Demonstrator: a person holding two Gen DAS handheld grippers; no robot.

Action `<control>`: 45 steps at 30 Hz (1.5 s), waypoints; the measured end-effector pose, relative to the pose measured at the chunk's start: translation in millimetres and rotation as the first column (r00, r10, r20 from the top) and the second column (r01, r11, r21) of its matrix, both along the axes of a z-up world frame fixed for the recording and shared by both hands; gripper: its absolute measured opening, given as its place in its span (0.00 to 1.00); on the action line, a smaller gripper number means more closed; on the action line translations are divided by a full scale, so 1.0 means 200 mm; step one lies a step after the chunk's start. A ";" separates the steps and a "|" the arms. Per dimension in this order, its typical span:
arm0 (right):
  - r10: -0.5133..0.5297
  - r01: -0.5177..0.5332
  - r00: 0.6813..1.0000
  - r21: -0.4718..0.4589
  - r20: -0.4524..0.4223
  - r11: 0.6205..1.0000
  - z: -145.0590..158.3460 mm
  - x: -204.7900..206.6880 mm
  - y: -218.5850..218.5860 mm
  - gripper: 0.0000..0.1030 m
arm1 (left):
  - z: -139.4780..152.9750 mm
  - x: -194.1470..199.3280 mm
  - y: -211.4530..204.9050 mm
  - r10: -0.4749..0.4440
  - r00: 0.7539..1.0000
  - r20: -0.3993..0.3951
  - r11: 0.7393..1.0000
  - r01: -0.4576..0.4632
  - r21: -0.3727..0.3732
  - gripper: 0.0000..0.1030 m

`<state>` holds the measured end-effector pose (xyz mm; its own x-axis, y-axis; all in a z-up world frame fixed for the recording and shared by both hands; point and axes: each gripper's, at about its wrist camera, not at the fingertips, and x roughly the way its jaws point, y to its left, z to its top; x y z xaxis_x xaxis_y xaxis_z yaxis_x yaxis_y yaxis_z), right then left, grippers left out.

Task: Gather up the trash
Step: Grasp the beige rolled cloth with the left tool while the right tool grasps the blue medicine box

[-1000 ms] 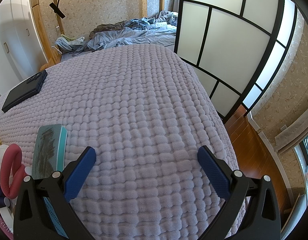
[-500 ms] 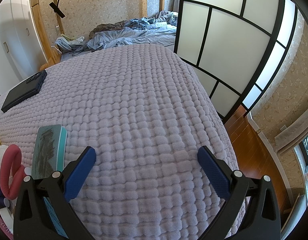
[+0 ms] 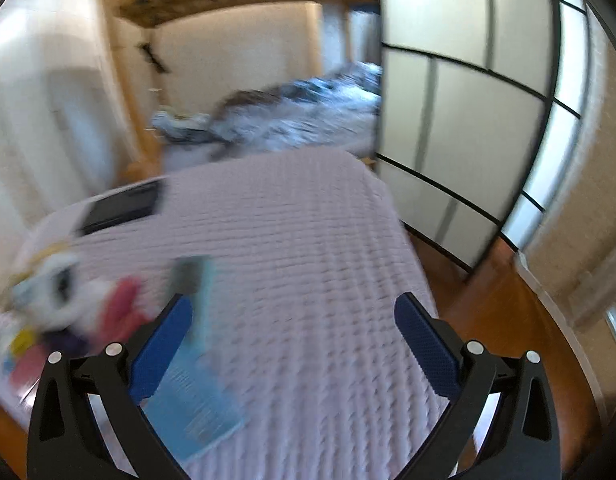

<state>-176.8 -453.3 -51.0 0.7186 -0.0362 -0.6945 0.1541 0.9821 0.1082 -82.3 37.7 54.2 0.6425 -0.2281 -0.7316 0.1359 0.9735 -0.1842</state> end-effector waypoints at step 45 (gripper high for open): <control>0.268 -0.275 0.956 -0.049 -0.123 0.960 -0.16 0.02 0.40 0.85 | -0.14 -0.32 -0.32 -0.226 0.973 -0.052 0.967 0.230 0.105 0.38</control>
